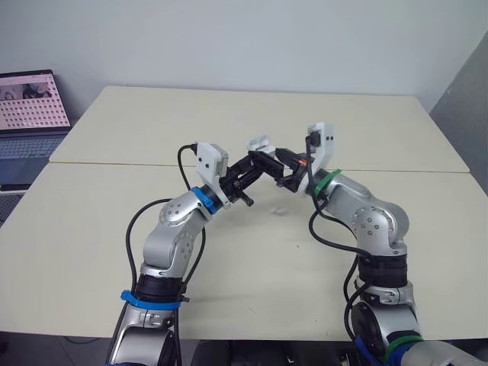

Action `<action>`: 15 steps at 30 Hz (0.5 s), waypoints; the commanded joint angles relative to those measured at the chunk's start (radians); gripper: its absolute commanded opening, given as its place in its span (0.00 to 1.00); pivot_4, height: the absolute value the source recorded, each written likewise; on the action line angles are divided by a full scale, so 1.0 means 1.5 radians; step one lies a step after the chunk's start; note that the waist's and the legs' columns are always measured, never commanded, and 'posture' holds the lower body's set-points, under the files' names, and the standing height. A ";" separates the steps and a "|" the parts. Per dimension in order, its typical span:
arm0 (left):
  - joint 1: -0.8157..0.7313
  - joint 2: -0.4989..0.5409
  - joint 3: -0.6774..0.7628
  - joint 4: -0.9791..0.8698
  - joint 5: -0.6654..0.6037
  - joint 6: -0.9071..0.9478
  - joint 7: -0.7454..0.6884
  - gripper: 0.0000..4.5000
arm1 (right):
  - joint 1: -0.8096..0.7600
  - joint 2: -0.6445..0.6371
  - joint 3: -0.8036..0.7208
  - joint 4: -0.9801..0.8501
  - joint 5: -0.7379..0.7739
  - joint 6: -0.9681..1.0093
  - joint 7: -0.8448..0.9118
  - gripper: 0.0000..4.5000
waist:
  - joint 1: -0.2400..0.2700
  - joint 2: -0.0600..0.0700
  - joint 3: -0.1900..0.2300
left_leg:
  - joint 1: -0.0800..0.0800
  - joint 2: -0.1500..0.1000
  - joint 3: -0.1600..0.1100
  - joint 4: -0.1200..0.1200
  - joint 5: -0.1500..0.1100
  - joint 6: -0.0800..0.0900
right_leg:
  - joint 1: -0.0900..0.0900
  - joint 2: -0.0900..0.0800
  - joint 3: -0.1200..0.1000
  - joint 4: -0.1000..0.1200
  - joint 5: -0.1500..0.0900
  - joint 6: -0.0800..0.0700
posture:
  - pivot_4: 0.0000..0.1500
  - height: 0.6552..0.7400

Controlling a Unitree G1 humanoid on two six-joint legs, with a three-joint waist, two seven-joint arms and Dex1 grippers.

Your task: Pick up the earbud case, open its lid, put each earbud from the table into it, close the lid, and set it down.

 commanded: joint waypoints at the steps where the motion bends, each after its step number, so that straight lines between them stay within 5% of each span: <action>1: 0.000 0.011 0.012 0.000 0.006 -0.025 -0.005 0.17 | -0.026 -0.009 -0.025 -0.016 0.024 -0.021 0.000 1.00 | 0.000 0.000 0.000 | 0.000 0.000 0.000 0.000 0.000 0.000 | 0.000 0.000 0.000 0.000 0.000 0.000 | 1.00 1.00; 9: -0.014 0.029 0.035 0.041 0.012 -0.039 0.006 0.17 | -0.048 -0.049 -0.064 -0.021 0.065 -0.032 0.018 1.00 | 0.000 0.000 0.000 | -0.002 0.000 0.000 0.000 0.000 0.000 | -0.001 0.000 0.000 0.000 0.000 0.000 | 1.00 1.00; 15: -0.010 0.049 0.053 0.042 0.012 -0.042 0.002 0.17 | -0.029 -0.168 -0.050 -0.031 0.061 -0.014 0.087 1.00 | 0.001 0.000 0.000 | -0.002 0.000 0.000 0.000 0.000 0.000 | -0.002 0.000 0.000 -0.001 0.000 0.000 | 1.00 1.00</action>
